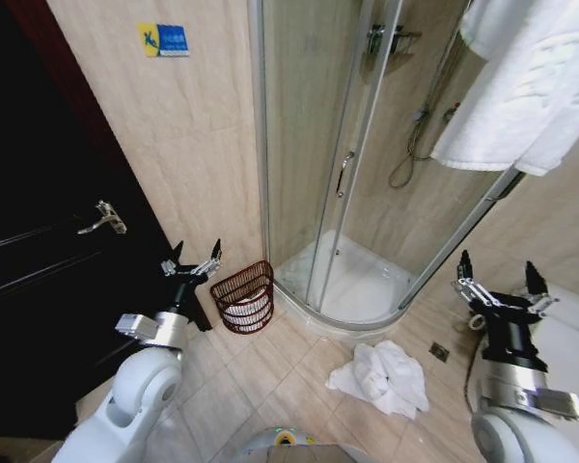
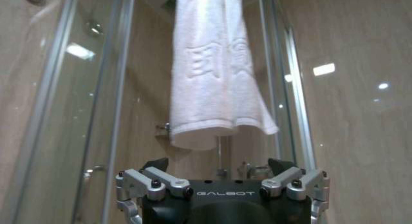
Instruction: Discard the used towel into the hamper.
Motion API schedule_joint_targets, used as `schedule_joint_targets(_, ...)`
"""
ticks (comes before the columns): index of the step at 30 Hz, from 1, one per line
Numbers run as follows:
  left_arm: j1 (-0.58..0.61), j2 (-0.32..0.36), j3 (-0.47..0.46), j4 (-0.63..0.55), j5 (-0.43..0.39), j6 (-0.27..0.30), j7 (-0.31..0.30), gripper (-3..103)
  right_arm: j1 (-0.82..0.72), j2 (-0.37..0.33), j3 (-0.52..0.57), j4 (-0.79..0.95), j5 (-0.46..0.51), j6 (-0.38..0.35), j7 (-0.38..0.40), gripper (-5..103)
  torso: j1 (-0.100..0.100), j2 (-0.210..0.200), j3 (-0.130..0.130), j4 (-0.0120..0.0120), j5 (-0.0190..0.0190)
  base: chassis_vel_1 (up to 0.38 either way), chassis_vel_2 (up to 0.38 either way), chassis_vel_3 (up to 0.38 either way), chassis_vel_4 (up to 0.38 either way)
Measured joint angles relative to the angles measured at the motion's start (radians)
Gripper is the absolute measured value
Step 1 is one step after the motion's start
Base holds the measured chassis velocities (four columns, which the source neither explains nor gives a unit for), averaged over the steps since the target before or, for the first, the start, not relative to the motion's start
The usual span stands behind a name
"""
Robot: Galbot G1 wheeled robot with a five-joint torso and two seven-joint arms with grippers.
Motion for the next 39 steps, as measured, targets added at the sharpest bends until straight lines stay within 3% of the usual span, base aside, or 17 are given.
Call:
schedule_joint_targets(9, 0.005, -0.018, 0.054, -0.007, 0.016, -0.004, -0.005, 100, -0.01, 0.0, 0.033, -0.012, 0.018, 0.019, -0.006, 100, 0.0, 0.0, 0.0, 0.0004, 0.0003, -0.107, -0.114, 0.097, 0.078)
schedule_joint_targets(21, 0.026, -0.036, 0.056, -0.013, 0.024, -0.023, -0.01, 100, -0.016, -0.003, 0.038, -0.013, 0.027, 0.018, -0.015, 100, 0.0, 0.0, 0.0, -0.0001, -0.0002, -0.016, -0.015, 0.02, 0.02)
schedule_joint_targets(34, 0.035, -0.039, 0.047, -0.017, 0.024, -0.035, -0.01, 100, -0.006, -0.014, 0.03, -0.029, 0.032, 0.024, -0.015, 100, 0.0, 0.0, 0.0, 0.0004, 0.0004, -0.191, -0.197, 0.178, 0.199)
schedule_joint_targets(39, 0.035, -0.042, 0.047, -0.015, 0.024, -0.044, -0.01, 100, 0.001, -0.02, 0.037, -0.042, 0.031, 0.032, -0.014, 100, 0.0, 0.0, 0.0, -0.0006, 0.0008, -0.188, -0.182, 0.195, 0.222)
